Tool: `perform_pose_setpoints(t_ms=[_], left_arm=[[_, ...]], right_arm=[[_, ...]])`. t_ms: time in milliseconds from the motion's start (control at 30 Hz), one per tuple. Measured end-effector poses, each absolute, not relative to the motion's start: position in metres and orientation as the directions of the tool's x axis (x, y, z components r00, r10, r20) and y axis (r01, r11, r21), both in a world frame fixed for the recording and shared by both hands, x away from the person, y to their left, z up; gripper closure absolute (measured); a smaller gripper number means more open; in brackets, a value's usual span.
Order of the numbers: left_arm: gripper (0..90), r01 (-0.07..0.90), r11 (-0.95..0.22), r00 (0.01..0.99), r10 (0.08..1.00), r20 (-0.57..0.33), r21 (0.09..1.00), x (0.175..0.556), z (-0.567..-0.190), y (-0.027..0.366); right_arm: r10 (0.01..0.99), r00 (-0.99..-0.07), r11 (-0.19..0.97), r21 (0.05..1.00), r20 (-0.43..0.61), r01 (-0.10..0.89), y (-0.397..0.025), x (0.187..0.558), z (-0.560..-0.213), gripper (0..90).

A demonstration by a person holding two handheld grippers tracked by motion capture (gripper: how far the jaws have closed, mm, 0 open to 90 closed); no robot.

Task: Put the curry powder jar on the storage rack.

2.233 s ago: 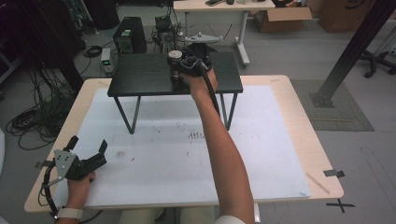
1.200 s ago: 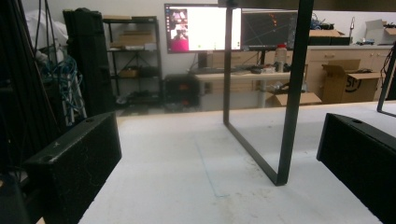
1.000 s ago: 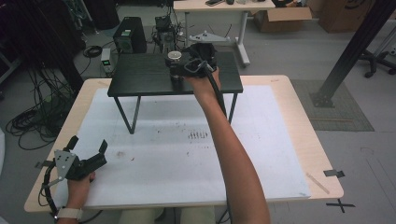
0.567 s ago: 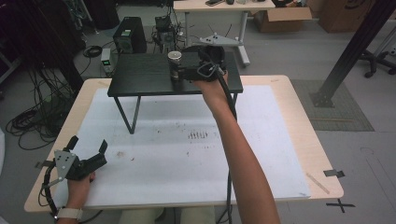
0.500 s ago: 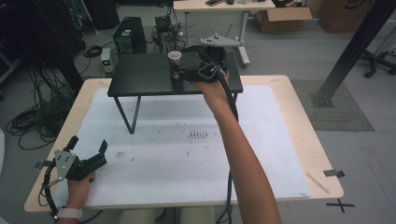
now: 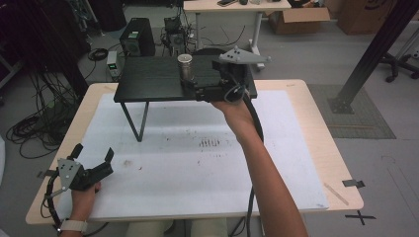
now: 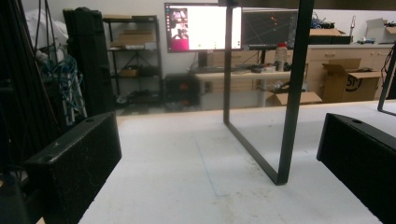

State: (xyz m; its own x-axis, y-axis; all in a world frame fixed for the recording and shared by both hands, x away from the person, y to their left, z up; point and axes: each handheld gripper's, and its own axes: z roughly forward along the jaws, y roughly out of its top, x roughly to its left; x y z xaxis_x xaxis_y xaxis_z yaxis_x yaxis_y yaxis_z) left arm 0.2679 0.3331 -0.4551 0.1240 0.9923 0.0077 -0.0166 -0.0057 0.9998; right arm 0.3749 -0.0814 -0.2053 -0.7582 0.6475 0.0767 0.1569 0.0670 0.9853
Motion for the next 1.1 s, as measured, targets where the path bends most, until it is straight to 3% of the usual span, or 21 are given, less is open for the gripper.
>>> perform_pose_setpoints(t_ms=[567, 1100], left_arm=[[0.2, -0.014, -0.004, 0.124, 0.992, 0.006, 1.000, 0.268, -0.455, 0.333], [0.2, -0.013, -0.005, 0.124, 0.992, 0.007, 1.000, 0.268, -0.455, 0.333]], right_arm=[[0.590, -0.806, 0.087, 0.988, 0.053, 0.129, -0.089, 0.329, -0.221, 0.3], [0.622, -0.781, 0.070, 0.990, 0.053, 0.123, -0.117, 0.295, -0.255, 0.0]])
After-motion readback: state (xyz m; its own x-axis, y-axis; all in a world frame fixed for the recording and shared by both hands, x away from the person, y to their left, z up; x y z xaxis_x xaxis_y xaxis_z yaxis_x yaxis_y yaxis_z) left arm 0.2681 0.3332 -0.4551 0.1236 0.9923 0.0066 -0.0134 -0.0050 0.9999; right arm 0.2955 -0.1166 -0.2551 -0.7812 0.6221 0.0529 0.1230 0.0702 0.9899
